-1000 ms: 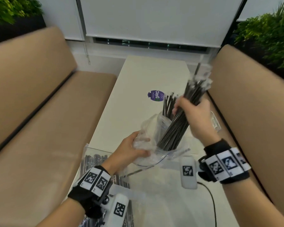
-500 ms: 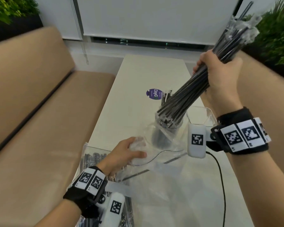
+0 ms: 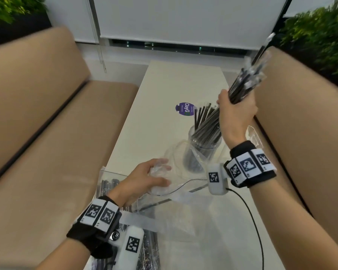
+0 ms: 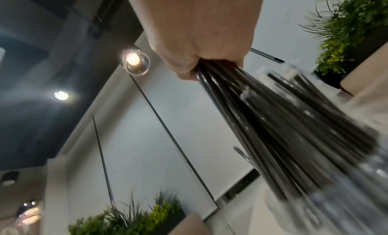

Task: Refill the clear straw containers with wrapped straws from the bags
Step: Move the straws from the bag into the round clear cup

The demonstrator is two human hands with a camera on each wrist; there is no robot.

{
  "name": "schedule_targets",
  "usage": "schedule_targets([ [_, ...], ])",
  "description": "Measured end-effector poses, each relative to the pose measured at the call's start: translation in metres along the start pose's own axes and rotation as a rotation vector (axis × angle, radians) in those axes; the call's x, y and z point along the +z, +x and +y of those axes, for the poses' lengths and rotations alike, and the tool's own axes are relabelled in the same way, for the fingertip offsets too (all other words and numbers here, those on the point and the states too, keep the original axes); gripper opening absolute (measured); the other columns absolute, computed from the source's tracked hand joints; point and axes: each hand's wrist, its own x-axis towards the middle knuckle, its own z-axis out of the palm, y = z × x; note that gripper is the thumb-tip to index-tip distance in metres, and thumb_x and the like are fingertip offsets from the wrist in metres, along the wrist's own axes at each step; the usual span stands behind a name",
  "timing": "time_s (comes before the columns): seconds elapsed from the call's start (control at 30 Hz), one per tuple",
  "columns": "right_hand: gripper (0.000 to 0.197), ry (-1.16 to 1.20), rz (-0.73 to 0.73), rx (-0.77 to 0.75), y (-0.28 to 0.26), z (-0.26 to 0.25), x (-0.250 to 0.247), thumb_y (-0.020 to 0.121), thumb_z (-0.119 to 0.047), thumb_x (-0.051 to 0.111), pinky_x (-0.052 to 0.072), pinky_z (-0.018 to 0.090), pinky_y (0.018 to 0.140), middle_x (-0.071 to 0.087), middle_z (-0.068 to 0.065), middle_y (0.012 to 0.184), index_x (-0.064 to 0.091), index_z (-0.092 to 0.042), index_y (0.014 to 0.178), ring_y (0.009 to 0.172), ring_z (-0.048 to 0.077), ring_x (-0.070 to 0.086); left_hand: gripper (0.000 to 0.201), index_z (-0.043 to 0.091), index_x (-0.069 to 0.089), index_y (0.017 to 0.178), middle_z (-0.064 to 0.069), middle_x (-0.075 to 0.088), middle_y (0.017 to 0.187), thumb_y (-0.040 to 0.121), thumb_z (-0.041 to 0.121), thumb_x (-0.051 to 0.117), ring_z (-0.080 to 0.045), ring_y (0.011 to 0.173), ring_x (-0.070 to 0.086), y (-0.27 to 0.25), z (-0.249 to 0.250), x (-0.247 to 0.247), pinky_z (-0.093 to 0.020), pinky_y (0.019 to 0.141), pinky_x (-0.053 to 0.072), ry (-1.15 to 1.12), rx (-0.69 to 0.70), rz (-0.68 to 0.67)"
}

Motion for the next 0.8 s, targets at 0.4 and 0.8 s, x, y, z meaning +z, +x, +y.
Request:
schedule_targets([
  [0.4,0.086,-0.215,-0.381,0.033,0.001,-0.002,-0.019,0.074,-0.032,0.084,0.045,0.014,0.091,0.053,-0.002,0.125,0.034,-0.011,0.141,0.110,0.012,0.053,0.061,0.023,0.059,0.128,0.010,0.069,0.124,0.077,-0.007,0.075,-0.013,0.116,0.064,-0.015,0.015,-0.018,-0.033,0.101,0.051,0.009,0.129,0.056],
  [0.8,0.039,-0.434,-0.665,0.156,-0.077,-0.038,-0.055,0.084,-0.046,0.070,0.042,0.021,0.061,0.061,-0.012,0.086,0.056,-0.018,0.107,0.076,0.003,0.060,0.075,0.023,0.051,0.133,0.013,0.066,0.121,0.073,-0.014,0.074,-0.001,0.123,0.056,-0.030,0.043,-0.010,-0.024,0.095,0.053,-0.082,0.547,0.300],
])
